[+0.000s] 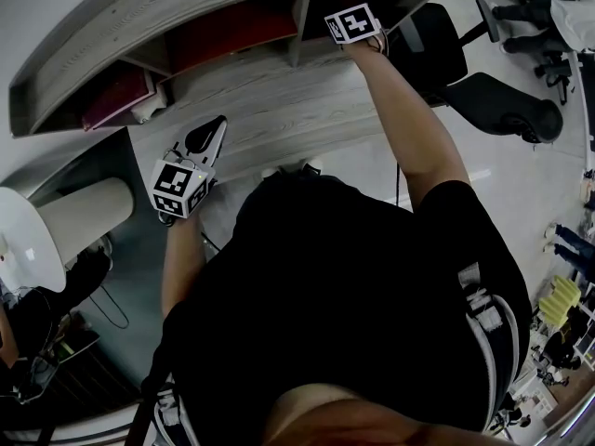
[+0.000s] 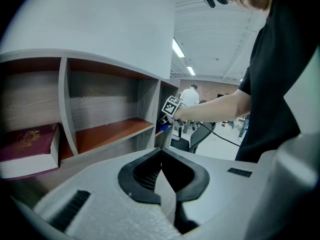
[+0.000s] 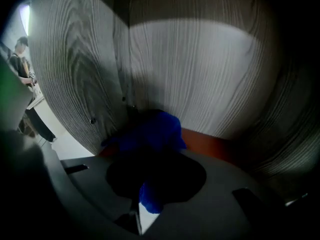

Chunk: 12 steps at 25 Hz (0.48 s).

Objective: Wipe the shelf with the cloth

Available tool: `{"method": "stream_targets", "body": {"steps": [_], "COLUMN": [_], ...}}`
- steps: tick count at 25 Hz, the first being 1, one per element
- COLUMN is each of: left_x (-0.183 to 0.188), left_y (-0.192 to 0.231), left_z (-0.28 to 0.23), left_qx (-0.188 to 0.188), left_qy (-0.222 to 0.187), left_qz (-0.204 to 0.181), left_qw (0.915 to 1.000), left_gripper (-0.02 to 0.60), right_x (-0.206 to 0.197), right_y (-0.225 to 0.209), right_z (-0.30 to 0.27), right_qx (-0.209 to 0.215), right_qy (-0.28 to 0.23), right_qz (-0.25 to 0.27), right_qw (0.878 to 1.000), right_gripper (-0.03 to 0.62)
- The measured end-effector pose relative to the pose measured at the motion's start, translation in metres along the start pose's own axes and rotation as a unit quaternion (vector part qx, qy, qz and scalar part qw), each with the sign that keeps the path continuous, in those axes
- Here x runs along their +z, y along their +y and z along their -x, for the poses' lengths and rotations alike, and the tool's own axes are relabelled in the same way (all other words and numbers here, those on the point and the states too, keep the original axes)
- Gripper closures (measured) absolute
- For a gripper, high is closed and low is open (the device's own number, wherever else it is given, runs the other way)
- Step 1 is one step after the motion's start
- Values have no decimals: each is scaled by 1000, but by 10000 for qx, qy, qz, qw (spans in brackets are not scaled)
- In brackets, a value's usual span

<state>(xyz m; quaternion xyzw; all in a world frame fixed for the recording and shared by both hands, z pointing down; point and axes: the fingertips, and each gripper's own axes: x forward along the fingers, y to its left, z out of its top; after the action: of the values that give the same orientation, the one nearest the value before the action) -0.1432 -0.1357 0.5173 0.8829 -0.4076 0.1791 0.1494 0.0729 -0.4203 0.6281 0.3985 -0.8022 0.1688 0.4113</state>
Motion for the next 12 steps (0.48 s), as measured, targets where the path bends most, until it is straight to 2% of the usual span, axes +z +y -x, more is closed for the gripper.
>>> {"method": "stream_targets", "body": {"steps": [4,9,12], "left_x": [-3,-5,-8], "left_y": [-1,1,3], "left_z": [1,5,8], "left_qx": [4,37,65], "left_qy": [20,32,33], "left_qz": [18,30,53], "left_qw": [10000,10000,10000], "left_gripper": [565,565,565], "right_x": [5,12,14], "right_y": [19,39,49], "right_z": [-5,-8,-10], "right_qx": [319,844,1012], "right_qy": [-68,-247,-275], "right_qz": [-89,-484,-592], "right_qw": [9994,9950,9927], "right_gripper": [537,537,537]}}
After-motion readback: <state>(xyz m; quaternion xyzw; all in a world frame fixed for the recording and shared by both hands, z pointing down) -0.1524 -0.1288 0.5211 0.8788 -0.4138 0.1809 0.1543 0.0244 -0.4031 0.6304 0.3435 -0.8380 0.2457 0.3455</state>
